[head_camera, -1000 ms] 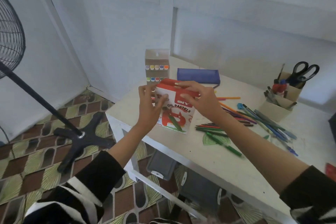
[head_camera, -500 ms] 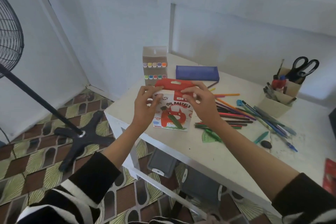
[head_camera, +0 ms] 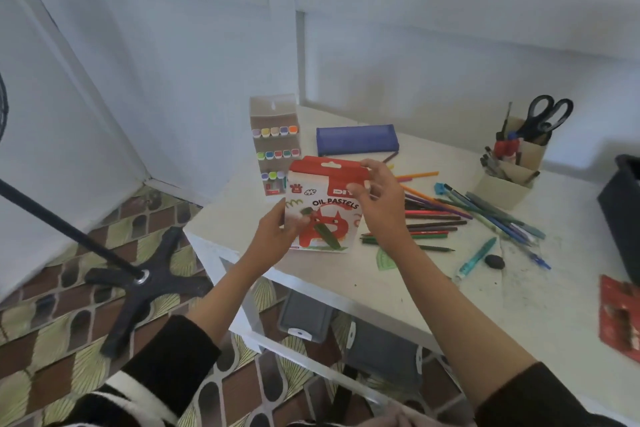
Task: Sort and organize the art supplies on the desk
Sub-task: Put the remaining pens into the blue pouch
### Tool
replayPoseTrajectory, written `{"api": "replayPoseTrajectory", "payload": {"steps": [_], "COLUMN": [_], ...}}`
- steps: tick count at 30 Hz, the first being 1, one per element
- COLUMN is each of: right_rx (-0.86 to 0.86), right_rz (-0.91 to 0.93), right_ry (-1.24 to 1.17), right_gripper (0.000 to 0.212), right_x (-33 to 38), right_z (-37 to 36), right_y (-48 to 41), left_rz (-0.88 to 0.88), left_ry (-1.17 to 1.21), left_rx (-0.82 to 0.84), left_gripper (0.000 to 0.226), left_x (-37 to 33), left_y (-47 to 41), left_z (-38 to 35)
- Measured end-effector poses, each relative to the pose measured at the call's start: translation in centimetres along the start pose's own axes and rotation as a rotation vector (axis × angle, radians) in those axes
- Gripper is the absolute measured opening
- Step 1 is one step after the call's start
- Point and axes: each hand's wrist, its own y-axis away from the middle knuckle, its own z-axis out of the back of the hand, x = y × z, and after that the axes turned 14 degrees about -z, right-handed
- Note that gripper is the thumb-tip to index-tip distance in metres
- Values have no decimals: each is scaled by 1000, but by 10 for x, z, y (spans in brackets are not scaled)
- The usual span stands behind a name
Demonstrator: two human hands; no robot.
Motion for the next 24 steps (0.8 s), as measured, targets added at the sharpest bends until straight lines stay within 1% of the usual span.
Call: {"api": "replayPoseTrajectory", "payload": {"steps": [1,3,8,10,12,14,16,17,20,22,24], "right_rx": [-24,-65,-263,-337,-376,-396,-406,-419,-519,-606,-707], "right_rz": [-16,-47,-91,-119,-162,-244,-324,-348,-362,-356,-382], "right_ry": [-23,-91,-222,-304,-330,-302,-298,-299,-236,-117,68], "right_gripper": [27,25,24,31,45,53,56,53,33,27,28], "right_x": [-1,-1,-6,-7,-11,-22,-34,-37,-37,-40,-47], "right_z": [3,10,43,63,82,105,128,140,190,233,279], "right_y": [1,5,13,18,24,32,43,49,72,87,101], "left_rz": [15,22,-1,-52,-70,-18,63,94,136,161,197], "left_ry": [-9,-29,-77,-74,11,170,270,286,339,354,357], "left_rx": [44,68,62,115,168,186,202,221,336,421,486], "left_gripper": [32,32,15,13,14,20,27,29,27,22,19], "left_x": [7,15,5,-6,-21,-39,-55,-60,-75,-83,-88], "left_y": [4,8,-15,-24,-29,-32,-34,-34,-30,-26,-20], "left_z": [-2,-5,-23,-41,-65,-98,-134,-150,-203,-236,-268]}}
